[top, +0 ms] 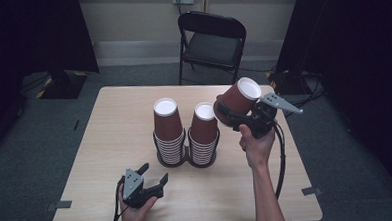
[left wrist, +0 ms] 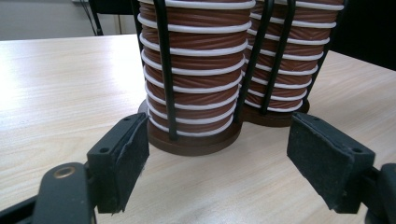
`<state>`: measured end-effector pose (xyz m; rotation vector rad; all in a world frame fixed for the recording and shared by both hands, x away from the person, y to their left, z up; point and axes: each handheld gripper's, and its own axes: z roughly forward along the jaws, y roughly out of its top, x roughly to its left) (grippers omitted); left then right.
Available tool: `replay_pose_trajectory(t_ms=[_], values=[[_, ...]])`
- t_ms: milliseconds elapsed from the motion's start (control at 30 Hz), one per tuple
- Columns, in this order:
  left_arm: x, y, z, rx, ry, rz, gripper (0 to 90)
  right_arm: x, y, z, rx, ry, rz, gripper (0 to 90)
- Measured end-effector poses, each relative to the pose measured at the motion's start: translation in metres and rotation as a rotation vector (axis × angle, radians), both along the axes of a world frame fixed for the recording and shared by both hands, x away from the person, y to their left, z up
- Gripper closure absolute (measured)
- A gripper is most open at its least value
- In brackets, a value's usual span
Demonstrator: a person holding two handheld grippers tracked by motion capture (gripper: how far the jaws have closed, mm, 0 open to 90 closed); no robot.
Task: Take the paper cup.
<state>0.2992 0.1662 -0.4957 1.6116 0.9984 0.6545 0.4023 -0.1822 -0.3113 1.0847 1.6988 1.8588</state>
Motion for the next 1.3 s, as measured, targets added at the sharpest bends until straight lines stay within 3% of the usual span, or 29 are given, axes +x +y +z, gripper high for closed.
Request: replay_pose_trajectory(t_ms=[233, 467, 733, 967, 1000, 1300], values=[[0.003, -0.002, 0.000, 0.016, 0.037, 0.016, 22.8, -0.008, -0.018, -0.008, 0.006, 0.032, -0.052, 13.0], [0.008, -0.001, 0.000, -0.007, 0.073, -0.029, 26.1, -0.018, -0.026, -0.022, 0.025, 0.066, -0.066, 13.0], [0.006, 0.003, 0.000, -0.039, 0.042, -0.051, 26.2, -0.024, -0.029, -0.038, 0.044, 0.123, -0.065, 13.2], [0.007, 0.002, 0.001, -0.044, 0.042, -0.068, 24.7, -0.031, -0.028, -0.053, 0.066, 0.161, -0.057, 13.3], [0.009, 0.001, 0.002, -0.061, 0.043, -0.079, 24.7, -0.032, -0.028, -0.059, 0.091, 0.177, -0.047, 13.3], [0.008, -0.009, 0.008, -0.071, 0.013, -0.089, 28.5, -0.044, -0.024, -0.076, 0.110, 0.230, -0.019, 13.7]])
